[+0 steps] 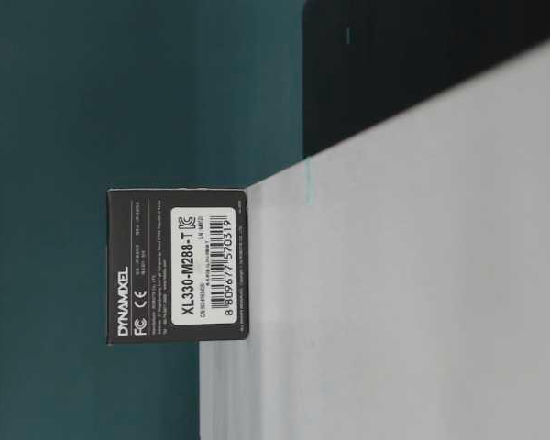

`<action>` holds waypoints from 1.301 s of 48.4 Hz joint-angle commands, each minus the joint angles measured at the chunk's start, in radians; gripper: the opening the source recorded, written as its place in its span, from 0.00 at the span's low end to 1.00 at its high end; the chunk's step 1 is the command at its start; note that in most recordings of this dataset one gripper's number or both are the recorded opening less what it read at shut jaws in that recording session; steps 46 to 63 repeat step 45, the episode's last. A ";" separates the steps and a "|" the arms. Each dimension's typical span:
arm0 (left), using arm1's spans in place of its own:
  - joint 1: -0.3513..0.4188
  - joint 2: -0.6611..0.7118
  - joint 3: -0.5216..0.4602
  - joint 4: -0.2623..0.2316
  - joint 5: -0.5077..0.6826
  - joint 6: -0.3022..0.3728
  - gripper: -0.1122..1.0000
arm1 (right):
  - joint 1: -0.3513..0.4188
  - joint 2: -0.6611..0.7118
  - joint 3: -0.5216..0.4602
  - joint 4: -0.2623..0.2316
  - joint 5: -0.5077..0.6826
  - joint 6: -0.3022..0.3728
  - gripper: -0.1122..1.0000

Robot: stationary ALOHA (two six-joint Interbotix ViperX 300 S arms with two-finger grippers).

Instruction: Place the box from the black base onto the white base.

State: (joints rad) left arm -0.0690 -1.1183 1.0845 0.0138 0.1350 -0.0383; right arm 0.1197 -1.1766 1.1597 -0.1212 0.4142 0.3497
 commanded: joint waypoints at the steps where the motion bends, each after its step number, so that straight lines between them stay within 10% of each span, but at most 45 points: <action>1: -0.002 0.006 -0.021 0.003 -0.008 -0.002 0.06 | -0.003 0.003 -0.003 -0.002 -0.012 -0.002 0.99; 63: -0.002 0.005 -0.014 0.003 -0.005 -0.031 0.06 | -0.003 -0.005 0.014 -0.002 -0.044 -0.003 0.99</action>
